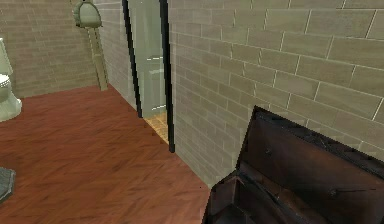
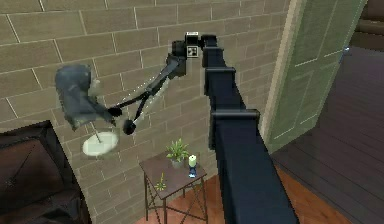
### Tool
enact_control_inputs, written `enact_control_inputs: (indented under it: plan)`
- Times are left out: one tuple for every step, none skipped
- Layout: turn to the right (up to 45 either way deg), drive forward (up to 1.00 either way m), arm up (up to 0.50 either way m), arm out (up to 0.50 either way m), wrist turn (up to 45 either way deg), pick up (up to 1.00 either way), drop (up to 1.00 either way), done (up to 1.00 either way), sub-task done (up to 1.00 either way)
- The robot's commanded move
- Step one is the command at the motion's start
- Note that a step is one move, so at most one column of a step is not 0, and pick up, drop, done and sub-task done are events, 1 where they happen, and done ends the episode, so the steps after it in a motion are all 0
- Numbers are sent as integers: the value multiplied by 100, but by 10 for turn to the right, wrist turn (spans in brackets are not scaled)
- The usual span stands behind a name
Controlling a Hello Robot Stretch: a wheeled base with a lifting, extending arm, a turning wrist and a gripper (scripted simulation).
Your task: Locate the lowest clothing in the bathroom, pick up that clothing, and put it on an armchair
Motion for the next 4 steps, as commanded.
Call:
enact_control_inputs:
  plan:
    - [0,0,0,-48,0,0,0,0,0]
    - [-450,0,0,0,0,0,0,0,0]
    - [0,75,0,0,0,0,0,0,0]
    - [240,0,0,0,0,0,0,0,0]
